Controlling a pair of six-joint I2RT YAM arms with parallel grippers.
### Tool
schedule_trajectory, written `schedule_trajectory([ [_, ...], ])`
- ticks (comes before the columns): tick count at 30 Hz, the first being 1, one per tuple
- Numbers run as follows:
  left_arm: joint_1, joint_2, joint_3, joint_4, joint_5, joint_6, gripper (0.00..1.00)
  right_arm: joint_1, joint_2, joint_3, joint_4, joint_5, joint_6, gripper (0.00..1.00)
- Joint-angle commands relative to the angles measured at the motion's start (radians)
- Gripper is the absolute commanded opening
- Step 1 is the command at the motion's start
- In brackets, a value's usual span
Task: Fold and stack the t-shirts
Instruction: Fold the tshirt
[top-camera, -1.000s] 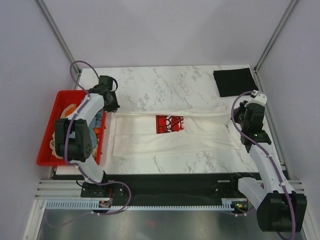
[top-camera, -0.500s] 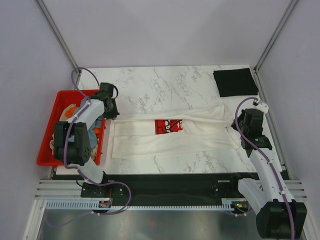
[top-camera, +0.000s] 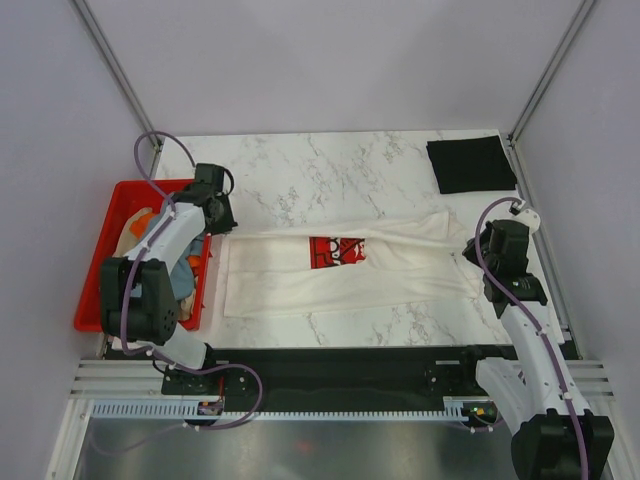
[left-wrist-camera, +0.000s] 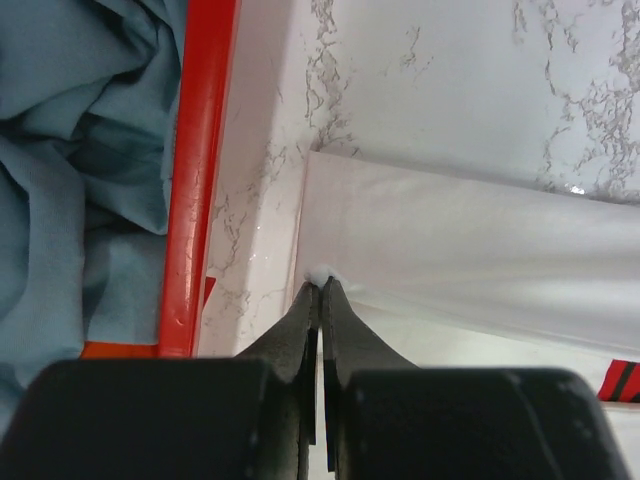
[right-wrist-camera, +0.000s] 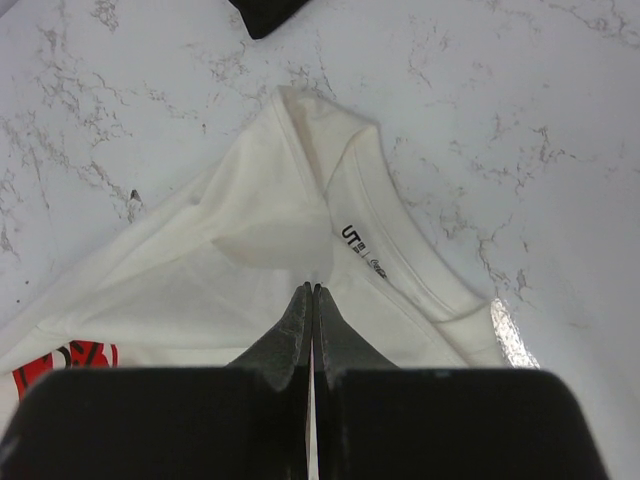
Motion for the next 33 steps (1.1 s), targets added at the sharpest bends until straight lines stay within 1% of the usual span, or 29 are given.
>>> schedule_trajectory([
  [1, 0.0, -0.029, -0.039, 0.009, -0.024, 0.023, 0.02, -0.002, -0.029, 0.015, -0.059, 0.003, 0.066, 0.0],
  [7, 0.0, -0.018, -0.088, 0.01, -0.049, 0.025, 0.02, -0.002, -0.079, -0.031, -0.124, 0.039, 0.097, 0.0],
  [9, 0.0, -0.011, -0.093, 0.012, -0.05, 0.03, 0.02, -0.002, -0.107, -0.049, -0.121, 0.035, 0.103, 0.0],
  [14, 0.0, 0.0, -0.094, 0.01, -0.033, 0.034, 0.02, -0.002, -0.145, -0.086, -0.121, -0.037, 0.116, 0.0],
  [19, -0.005, -0.023, -0.103, 0.007, -0.019, 0.03, 0.02, -0.002, -0.162, -0.095, -0.173, -0.053, 0.123, 0.0],
  [20, -0.003, -0.029, -0.11, 0.009, -0.021, 0.031, 0.07, -0.002, -0.159, -0.089, -0.184, -0.048, 0.126, 0.0],
  [21, -0.005, -0.038, -0.113, 0.003, -0.026, 0.031, 0.15, -0.002, -0.15, -0.084, -0.194, -0.045, 0.131, 0.01],
  [22, -0.005, -0.046, -0.116, 0.0, -0.029, 0.031, 0.29, -0.002, -0.142, -0.078, -0.211, -0.045, 0.139, 0.03],
  [23, -0.003, -0.072, -0.125, -0.005, -0.029, 0.025, 0.31, -0.002, -0.133, -0.054, -0.223, -0.043, 0.142, 0.06],
  [24, -0.003, -0.083, -0.133, -0.011, -0.013, 0.023, 0.31, -0.002, -0.112, -0.039, -0.239, -0.039, 0.145, 0.16],
  [27, -0.003, -0.122, -0.137, -0.032, -0.013, 0.016, 0.35, -0.002, -0.075, 0.033, -0.288, -0.037, 0.143, 0.28],
  [28, -0.005, -0.132, -0.136, -0.046, -0.016, 0.016, 0.38, -0.002, -0.067, 0.05, -0.306, -0.034, 0.148, 0.29],
  [29, -0.005, -0.139, -0.128, -0.049, -0.021, 0.011, 0.4, -0.002, -0.063, 0.082, -0.317, -0.033, 0.16, 0.3],
  [32, -0.006, -0.166, -0.113, -0.055, 0.013, -0.004, 0.4, -0.002, -0.031, 0.127, -0.32, -0.063, 0.208, 0.31],
  [33, -0.008, -0.164, -0.108, -0.055, 0.043, -0.009, 0.41, 0.0, -0.018, 0.127, -0.305, -0.082, 0.212, 0.32],
])
